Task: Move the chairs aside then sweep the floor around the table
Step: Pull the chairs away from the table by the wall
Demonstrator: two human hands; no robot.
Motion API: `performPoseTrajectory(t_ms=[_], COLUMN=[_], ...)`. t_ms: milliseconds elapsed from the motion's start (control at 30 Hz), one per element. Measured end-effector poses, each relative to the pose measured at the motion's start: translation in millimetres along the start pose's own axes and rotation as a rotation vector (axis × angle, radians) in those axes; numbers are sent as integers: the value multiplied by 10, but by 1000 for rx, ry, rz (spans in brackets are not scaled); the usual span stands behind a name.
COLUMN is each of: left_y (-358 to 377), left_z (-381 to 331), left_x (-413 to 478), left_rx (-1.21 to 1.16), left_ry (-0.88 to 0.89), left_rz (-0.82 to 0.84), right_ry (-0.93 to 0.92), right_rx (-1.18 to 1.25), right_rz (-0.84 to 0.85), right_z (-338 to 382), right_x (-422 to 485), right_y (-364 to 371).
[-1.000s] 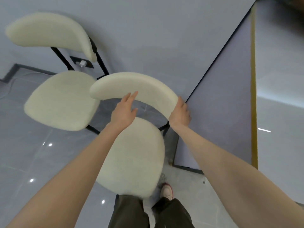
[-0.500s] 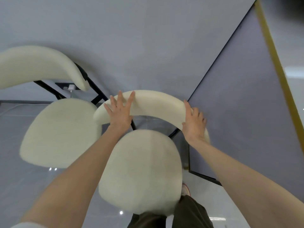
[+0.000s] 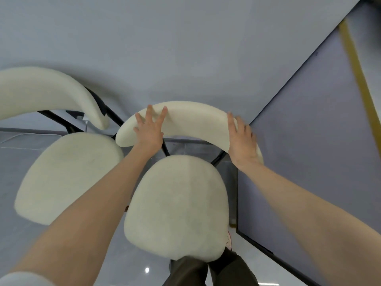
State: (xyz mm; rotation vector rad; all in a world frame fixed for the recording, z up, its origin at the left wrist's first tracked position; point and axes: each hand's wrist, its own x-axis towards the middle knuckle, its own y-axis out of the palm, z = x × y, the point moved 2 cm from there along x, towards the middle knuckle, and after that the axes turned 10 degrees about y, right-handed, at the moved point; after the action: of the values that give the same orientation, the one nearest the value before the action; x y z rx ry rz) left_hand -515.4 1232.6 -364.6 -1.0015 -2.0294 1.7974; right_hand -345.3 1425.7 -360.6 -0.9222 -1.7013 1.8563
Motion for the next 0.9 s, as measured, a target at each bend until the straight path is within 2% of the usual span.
performPoseTrajectory(t_ms=[333, 500, 633, 900], left_y=[-96, -218, -242, -235], left_z=[56, 126, 191, 149], left_x=[441, 717, 924, 1012], left_rx=[17, -11, -29, -85], left_ry=[31, 2, -2, -34], left_rz=[-12, 46, 85, 94], right_ry=[-115, -200, -185, -159], right_rx=[11, -23, -128, -161], right_rz=[-6, -30, -31, -42], right_z=[106, 198, 298, 333], right_x=[541, 850, 1096, 1221], right_y=[-124, -258, -401, -356])
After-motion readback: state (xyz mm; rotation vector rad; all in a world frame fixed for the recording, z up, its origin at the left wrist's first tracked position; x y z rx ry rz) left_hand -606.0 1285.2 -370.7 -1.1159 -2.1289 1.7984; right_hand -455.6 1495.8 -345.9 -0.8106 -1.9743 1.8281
